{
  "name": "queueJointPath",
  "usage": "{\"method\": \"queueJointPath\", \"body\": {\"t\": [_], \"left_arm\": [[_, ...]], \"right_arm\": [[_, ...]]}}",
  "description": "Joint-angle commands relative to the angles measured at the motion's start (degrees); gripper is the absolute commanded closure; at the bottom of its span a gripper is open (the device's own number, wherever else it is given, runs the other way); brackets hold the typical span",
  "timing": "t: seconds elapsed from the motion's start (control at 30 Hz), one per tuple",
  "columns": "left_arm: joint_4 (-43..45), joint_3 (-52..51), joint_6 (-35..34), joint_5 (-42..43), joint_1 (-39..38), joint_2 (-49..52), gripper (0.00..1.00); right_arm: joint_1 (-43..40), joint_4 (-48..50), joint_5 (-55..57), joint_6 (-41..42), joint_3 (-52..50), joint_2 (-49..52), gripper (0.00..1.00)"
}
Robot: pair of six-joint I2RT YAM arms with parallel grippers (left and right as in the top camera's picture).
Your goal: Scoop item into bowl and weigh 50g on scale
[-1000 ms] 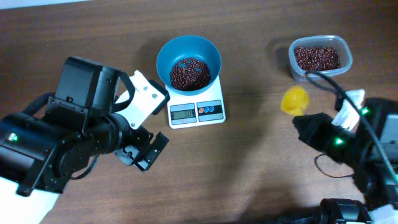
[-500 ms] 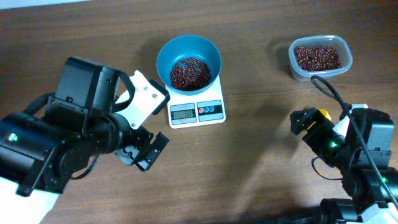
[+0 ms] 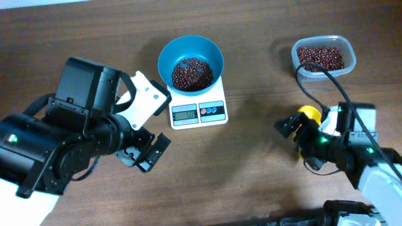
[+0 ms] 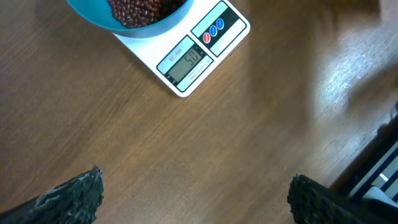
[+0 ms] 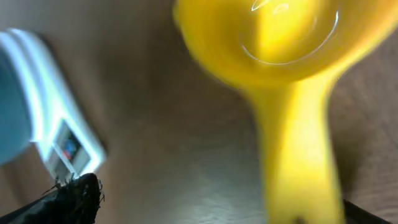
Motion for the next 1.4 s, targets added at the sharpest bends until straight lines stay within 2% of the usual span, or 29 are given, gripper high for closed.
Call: {"method": "queueJointPath", "body": {"t": [0.0, 0.07, 0.1, 0.2, 0.3, 0.4, 0.5, 0.63, 0.73, 1.07, 1.23, 1.37], "left_arm": [[0.00, 0.57, -0.39, 0.55, 0.13, -0.24, 0.01], [0.00, 0.57, -0.39, 0.55, 0.13, -0.24, 0.01], [0.00, 0.57, -0.39, 0.55, 0.13, -0.24, 0.01], [0.00, 0.57, -0.39, 0.55, 0.13, -0.24, 0.01], [0.00, 0.57, -0.39, 0.55, 0.13, -0.24, 0.01], [0.00, 0.57, -0.39, 0.55, 0.13, -0.24, 0.01], [0.00, 0.57, -0.39, 0.55, 0.13, -0.24, 0.01], [0.00, 0.57, -0.39, 0.55, 0.13, -0.24, 0.01], [0.00, 0.57, -0.39, 0.55, 0.13, -0.24, 0.01], [0.00, 0.57, -0.39, 0.55, 0.13, -0.24, 0.01], [0.00, 0.57, -0.37, 0.55, 0.13, -0.24, 0.01], [0.00, 0.57, -0.39, 0.55, 0.13, -0.24, 0.01]], "right_arm": [[0.24, -0.24, -0.04, -0.44, 0.42, 4.83, 0.01], [0.26, -2.60, -0.42, -0.76, 2.38, 4.85, 0.01], [0.26, -5.92, -0.11, -3.52, 5.11, 4.26, 0.01], [0.26, -21.84, 12.48, -3.82, 12.94, 3.96, 0.01], [0.26, -30.64, 18.36, -3.87, 19.41, 3.96, 0.01], [0.31, -36.33, 18.47, -6.62, 25.29, 3.96, 0.01], [0.31, -49.53, 18.25, -18.73, 36.17, 3.04, 0.01], [0.31, -58.55, 16.98, -19.76, 57.02, -2.25, 0.01], [0.31, -60.22, 17.44, -20.17, 63.95, -5.64, 0.01], [0.31, -64.39, 16.41, -20.20, 64.52, -10.86, 0.01], [0.31, -67.21, 15.69, -20.20, 64.08, -21.64, 0.01], [0.35, -64.24, 15.56, -20.17, 56.65, -35.54, 0.01]]}}
